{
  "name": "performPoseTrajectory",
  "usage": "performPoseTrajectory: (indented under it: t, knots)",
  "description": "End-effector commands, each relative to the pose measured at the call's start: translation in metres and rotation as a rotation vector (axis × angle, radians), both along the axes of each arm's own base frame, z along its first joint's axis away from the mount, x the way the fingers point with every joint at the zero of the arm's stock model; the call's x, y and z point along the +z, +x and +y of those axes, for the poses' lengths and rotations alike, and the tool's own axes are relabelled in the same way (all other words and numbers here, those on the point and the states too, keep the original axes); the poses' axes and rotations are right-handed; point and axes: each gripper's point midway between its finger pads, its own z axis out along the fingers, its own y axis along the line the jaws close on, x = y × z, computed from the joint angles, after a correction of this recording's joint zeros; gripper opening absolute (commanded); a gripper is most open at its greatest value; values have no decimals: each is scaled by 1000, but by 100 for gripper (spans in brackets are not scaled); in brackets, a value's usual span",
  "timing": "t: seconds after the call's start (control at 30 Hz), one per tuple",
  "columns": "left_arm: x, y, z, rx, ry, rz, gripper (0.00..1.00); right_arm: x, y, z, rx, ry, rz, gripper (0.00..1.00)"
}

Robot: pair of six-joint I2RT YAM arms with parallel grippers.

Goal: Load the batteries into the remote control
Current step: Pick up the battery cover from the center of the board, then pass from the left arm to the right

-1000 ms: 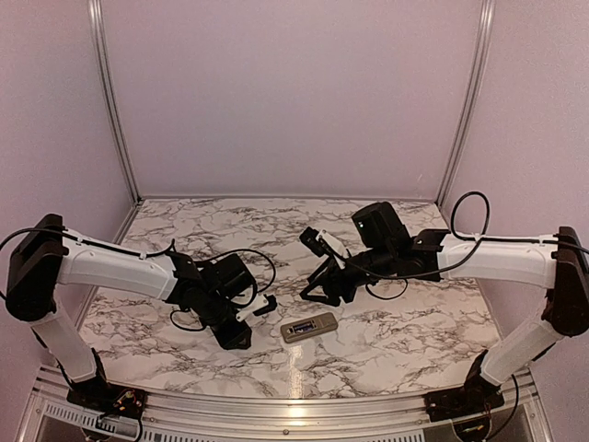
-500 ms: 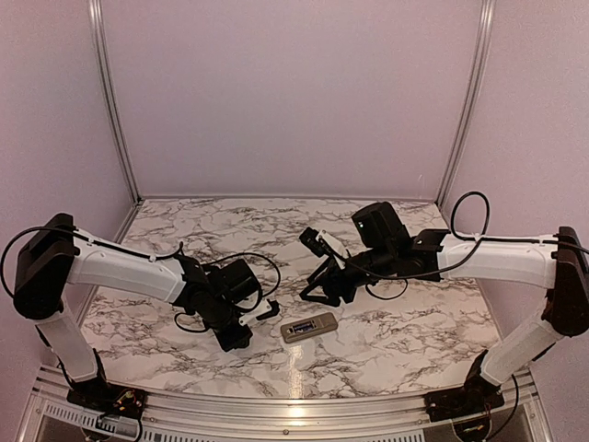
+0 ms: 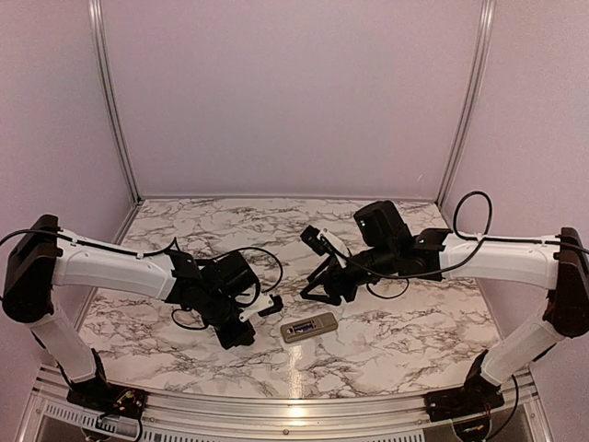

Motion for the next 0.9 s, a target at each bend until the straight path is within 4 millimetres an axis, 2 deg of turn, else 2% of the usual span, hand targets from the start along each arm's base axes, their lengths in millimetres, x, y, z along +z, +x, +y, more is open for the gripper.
performPoseTrajectory:
  t: [0.0,0.1,0.2,0.4,0.57,0.7,0.87]
  knots:
    - [76,-21,-34,-103,-283,73,0,32,-5,-2,34,83,-41,54]
    - [133,-50,-48,-249,-496,132,0,60,-15,-1,86,172,-98,55]
    - [181,-74,-48,-377,-624,167,0,87,-34,-2,168,245,-157,55]
    - [238,-108,-36,-557,-779,212,0,131,-93,8,386,354,-248,54]
    - [267,-128,-29,-651,-874,265,1,146,-138,20,522,354,-272,52]
    - [276,-136,-26,-692,-903,286,2,157,-167,28,592,356,-300,52]
    - [280,-145,-26,-728,-919,319,3,149,-183,39,626,303,-325,51]
